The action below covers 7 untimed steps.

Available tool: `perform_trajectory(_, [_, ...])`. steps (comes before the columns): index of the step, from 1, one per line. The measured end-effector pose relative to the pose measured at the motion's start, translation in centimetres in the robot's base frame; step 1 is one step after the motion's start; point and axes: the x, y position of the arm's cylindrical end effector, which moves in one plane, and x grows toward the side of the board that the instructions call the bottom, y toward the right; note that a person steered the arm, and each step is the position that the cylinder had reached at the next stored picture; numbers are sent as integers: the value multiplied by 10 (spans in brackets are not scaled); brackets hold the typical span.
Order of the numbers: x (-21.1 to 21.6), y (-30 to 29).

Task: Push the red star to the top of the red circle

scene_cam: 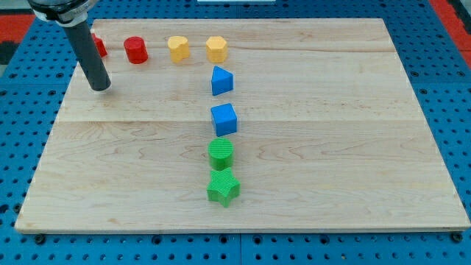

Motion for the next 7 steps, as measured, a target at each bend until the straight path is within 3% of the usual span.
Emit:
perform_trajectory(4, [0, 11])
perform_trajectory(6, [-38, -77])
perform_trajectory(7, [-72, -64])
